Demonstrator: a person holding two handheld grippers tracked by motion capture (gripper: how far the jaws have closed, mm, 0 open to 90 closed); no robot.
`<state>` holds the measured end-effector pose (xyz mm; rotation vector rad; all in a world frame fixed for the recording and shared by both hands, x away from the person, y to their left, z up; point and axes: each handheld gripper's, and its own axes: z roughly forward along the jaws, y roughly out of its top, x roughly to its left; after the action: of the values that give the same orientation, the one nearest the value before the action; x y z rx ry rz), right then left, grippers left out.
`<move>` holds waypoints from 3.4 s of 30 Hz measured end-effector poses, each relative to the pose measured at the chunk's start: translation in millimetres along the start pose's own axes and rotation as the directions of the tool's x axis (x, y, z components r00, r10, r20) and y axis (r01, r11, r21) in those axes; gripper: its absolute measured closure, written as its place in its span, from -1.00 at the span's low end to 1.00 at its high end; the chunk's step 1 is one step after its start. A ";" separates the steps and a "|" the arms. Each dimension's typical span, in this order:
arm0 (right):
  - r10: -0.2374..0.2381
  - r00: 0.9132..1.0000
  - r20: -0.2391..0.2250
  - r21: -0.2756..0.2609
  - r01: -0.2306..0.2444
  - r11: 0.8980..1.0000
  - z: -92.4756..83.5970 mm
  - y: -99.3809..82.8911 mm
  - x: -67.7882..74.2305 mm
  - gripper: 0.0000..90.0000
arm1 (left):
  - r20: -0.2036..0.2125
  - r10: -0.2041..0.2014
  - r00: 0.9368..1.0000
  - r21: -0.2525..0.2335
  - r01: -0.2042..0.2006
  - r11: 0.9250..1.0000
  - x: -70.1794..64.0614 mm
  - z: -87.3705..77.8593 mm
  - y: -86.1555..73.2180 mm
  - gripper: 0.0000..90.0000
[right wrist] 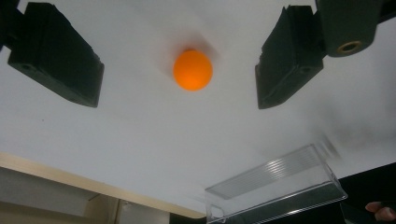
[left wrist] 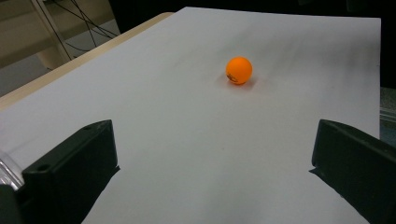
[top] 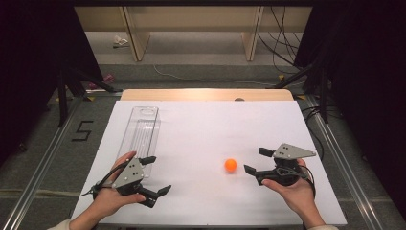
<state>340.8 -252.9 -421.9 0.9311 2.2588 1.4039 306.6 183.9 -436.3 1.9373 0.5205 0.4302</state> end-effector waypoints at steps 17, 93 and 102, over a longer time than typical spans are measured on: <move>-0.009 1.000 -0.005 0.019 0.009 1.000 8.5 0.8 3.1 -0.64 | 0.010 0.011 1.000 -0.010 -0.011 1.000 -0.9 -1.2 1.3 -1.00; -0.094 0.994 -0.059 0.355 0.109 0.929 115.5 -7.7 2.0 -0.21 | 0.020 0.017 1.000 -0.025 -0.017 1.000 -2.0 -2.6 2.5 -1.00; -0.100 0.993 -0.064 0.369 0.117 0.922 115.3 -8.2 1.7 -0.10 | 0.022 0.018 1.000 -0.024 -0.017 1.000 -2.2 -2.7 2.5 -1.00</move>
<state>403.0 -176.7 -482.6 0.8704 2.6222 0.9728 303.8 183.8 -433.0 1.9232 0.4819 0.4234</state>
